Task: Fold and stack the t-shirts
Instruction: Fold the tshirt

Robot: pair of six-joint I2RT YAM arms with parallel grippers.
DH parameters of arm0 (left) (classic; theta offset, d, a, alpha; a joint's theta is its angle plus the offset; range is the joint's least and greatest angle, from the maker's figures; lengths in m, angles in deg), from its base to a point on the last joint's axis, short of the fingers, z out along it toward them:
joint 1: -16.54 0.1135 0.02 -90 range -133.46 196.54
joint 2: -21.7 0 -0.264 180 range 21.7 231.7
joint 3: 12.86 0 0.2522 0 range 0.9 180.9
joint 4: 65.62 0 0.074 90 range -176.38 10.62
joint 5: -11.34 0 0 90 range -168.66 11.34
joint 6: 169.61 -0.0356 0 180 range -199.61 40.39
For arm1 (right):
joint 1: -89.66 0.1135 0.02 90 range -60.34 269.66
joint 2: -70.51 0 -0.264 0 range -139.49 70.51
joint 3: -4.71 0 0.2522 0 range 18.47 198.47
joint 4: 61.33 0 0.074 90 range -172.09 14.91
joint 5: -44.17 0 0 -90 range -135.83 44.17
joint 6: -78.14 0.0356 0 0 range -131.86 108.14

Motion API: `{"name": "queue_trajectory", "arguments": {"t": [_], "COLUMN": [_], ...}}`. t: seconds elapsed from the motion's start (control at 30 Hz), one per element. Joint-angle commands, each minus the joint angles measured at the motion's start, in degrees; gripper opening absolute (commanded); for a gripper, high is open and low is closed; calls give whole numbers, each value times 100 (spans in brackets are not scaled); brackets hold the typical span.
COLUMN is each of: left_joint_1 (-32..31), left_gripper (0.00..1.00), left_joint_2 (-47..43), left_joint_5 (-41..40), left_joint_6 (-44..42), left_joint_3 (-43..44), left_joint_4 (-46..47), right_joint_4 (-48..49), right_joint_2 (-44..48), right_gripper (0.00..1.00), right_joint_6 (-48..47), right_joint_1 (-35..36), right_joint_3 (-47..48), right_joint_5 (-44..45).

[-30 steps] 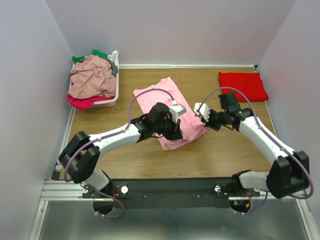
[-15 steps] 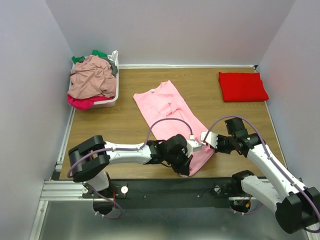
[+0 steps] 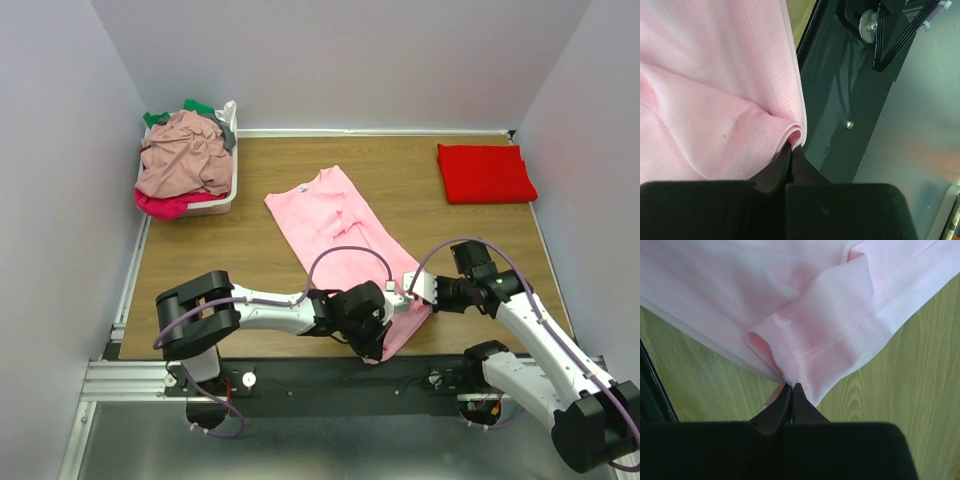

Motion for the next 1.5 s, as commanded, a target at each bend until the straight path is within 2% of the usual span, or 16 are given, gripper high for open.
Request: {"name": "queue_trajectory", "arguments": {"t": [0.0, 0.1, 0.13, 0.37, 0.57, 0.83, 1.0, 1.13, 1.47], "left_joint_1": [-42, -42, -42, -33, 151, 327, 441, 652, 723], "left_gripper": [3, 18, 27, 50, 54, 54, 55, 56, 55], "left_joint_2": [-137, -365, -453, -1787, -2290, -1580, -1605, -1535, -902], "left_joint_5": [-264, -326, -335, -704, -818, -985, -1126, -846, -142], "left_joint_6": [72, 116, 133, 379, 818, 1390, 1609, 1645, 1522], "left_joint_3": [141, 80, 53, -262, -859, -879, -1045, -1230, -1107], "left_joint_4": [-74, -74, -65, -302, -276, -30, 347, 689, 1271], "right_joint_4": [-100, -126, -126, -188, -188, -188, -179, -179, -179], "right_joint_2": [19, 1, -8, -60, -122, -210, -210, -236, -236], "right_gripper": [1, 0, 0, 1, 0, 0, 0, 0, 0], "right_joint_6": [-155, -191, -199, -243, -252, -217, -182, -191, -191], "right_joint_1": [-12, -12, -3, -12, -12, -3, -12, -12, -3], "right_joint_3": [-58, -41, -32, 3, 21, 56, 47, 47, 47], "right_joint_5": [195, 230, 230, 239, 222, 178, 125, 116, 125]}}
